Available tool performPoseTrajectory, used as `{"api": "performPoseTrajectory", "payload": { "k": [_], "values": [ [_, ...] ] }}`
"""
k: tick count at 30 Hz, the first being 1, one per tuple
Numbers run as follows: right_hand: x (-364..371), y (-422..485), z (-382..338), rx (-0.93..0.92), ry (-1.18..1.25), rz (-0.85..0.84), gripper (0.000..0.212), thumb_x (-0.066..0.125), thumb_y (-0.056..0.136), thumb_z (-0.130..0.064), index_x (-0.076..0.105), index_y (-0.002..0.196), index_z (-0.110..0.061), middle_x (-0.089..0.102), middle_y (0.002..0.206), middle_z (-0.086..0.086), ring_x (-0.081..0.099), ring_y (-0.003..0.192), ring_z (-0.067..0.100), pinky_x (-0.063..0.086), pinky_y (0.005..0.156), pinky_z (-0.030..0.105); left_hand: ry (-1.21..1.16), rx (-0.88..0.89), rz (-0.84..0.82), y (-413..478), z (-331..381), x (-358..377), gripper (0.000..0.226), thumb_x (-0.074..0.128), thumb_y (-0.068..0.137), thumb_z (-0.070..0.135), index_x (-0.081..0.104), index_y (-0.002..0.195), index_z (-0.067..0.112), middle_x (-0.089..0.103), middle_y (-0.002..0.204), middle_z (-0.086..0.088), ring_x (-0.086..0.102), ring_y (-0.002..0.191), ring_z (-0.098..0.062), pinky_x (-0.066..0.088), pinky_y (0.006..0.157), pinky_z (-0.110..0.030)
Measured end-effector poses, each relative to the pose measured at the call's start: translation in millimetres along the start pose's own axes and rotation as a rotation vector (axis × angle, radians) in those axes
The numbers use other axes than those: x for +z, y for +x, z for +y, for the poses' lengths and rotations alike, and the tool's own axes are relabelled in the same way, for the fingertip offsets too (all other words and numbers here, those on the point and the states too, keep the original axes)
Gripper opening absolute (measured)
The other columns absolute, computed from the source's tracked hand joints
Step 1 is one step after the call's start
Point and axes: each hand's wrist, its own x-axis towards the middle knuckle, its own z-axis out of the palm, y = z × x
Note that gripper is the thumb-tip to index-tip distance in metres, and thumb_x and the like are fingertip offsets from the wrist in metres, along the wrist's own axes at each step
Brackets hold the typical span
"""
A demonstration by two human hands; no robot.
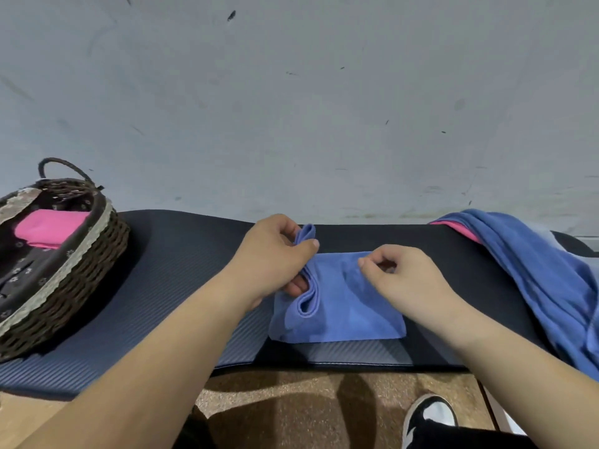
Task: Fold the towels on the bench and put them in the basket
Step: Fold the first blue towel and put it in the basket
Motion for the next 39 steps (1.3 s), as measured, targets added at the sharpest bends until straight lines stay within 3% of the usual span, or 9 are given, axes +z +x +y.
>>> {"api": "performPoseTrajectory", "payload": {
  "k": [4, 9, 14, 17, 20, 25, 33, 36, 39],
  "values": [
    [-13.1, 4.4, 10.7, 0.17, 0.267, -0.072, 0.034, 0.064, 0.096, -0.028, 0.068, 0.08, 0.002, 0.064, 0.065, 0.006, 0.054, 0.056, 0.016, 0.047, 0.053, 0.031, 0.009, -0.012, -0.06, 16.5, 8.8, 45.0, 0.023, 0.072, 0.093, 0.024, 0.058, 0.102, 0.008, 0.072, 0.064, -0.014, 0.074, 0.055, -0.033, 0.063, 0.054, -0.041],
    [-14.8, 7.8, 21.8, 0.362, 0.437, -0.199, 0.035, 0.056, 0.101, -0.028, 0.071, 0.093, 0.003, 0.069, 0.07, 0.008, 0.059, 0.056, 0.018, 0.05, 0.051, 0.031, 0.113, -0.016, -0.123, 23.5, 1.2, 81.9, 0.023, 0.07, 0.092, 0.029, 0.059, 0.103, 0.012, 0.075, 0.077, -0.014, 0.076, 0.062, -0.028, 0.065, 0.067, -0.049],
    [-10.4, 11.9, 28.8, 0.368, 0.437, -0.223, 0.038, 0.065, 0.097, -0.037, 0.071, 0.09, 0.0, 0.064, 0.072, 0.007, 0.059, 0.058, 0.018, 0.05, 0.051, 0.03, 0.035, -0.039, -0.303, 15.0, 1.1, 74.6, 0.021, 0.059, 0.102, 0.018, 0.058, 0.122, 0.019, 0.074, 0.093, -0.014, 0.078, 0.072, -0.024, 0.065, 0.067, -0.037],
    [-3.0, 11.7, 26.9, 0.307, 0.301, -0.189, 0.031, 0.075, 0.088, -0.029, 0.065, 0.081, -0.001, 0.056, 0.065, 0.004, 0.054, 0.055, 0.015, 0.046, 0.051, 0.028, 0.151, 0.161, -0.16, 11.6, -3.0, 53.9, 0.021, 0.063, 0.097, 0.012, 0.066, 0.115, 0.022, 0.074, 0.097, 0.002, 0.076, 0.075, -0.009, 0.062, 0.067, -0.027],
    [3.1, 13.5, 22.7, 0.161, 0.108, -0.08, 0.03, 0.069, 0.088, -0.023, 0.06, 0.085, 0.005, 0.054, 0.063, 0.002, 0.048, 0.055, 0.013, 0.043, 0.055, 0.027, 0.536, 0.424, -0.043, 10.0, -16.9, 31.7, 0.025, 0.07, 0.091, 0.02, 0.07, 0.112, 0.032, 0.07, 0.106, 0.021, 0.063, 0.093, 0.006, 0.051, 0.085, -0.015],
    [-0.8, 20.3, 22.1, 0.163, -0.007, -0.044, 0.02, 0.066, 0.089, -0.03, 0.062, 0.086, -0.01, 0.06, 0.068, -0.006, 0.056, 0.063, 0.014, 0.05, 0.063, 0.034, 0.71, 0.494, -0.192, 5.7, -37.4, 30.1, 0.062, 0.067, 0.092, 0.05, 0.046, 0.149, 0.04, 0.033, 0.162, 0.013, 0.028, 0.149, -0.007, 0.025, 0.12, -0.025],
    [-17.0, 16.7, 22.0, 0.063, -0.221, -0.02, 0.029, 0.075, 0.084, -0.04, 0.057, 0.104, -0.031, 0.06, 0.089, -0.011, 0.06, 0.078, 0.007, 0.056, 0.075, 0.042, 1.096, 0.512, -0.341, 6.2, -60.3, 50.4, 0.088, 0.011, 0.079, 0.079, 0.017, 0.16, 0.045, -0.001, 0.172, 0.002, -0.009, 0.158, -0.018, -0.001, 0.129, -0.039],
    [-20.4, 8.8, 14.6, -0.092, -0.294, -0.159, 0.056, 0.074, 0.084, -0.046, 0.053, 0.134, -0.034, 0.049, 0.121, -0.012, 0.055, 0.109, 0.01, 0.051, 0.096, 0.037, 1.089, 0.538, -0.325, 2.8, -63.1, 51.3, 0.085, 0.012, 0.083, 0.077, 0.017, 0.16, 0.043, -0.002, 0.172, 0.002, -0.01, 0.158, -0.018, -0.005, 0.128, -0.038],
    [-18.9, -0.9, 16.2, -0.081, -0.482, -0.411, 0.088, 0.067, 0.085, -0.061, 0.027, 0.158, -0.034, 0.02, 0.162, -0.004, 0.018, 0.15, 0.019, 0.029, 0.121, 0.04, 0.95, 0.541, -0.331, 2.5, -63.3, 47.2, 0.08, 0.024, 0.089, 0.074, 0.029, 0.159, 0.036, 0.007, 0.172, 0.0, 0.0, 0.159, -0.019, 0.007, 0.129, -0.04]
  ]
}}
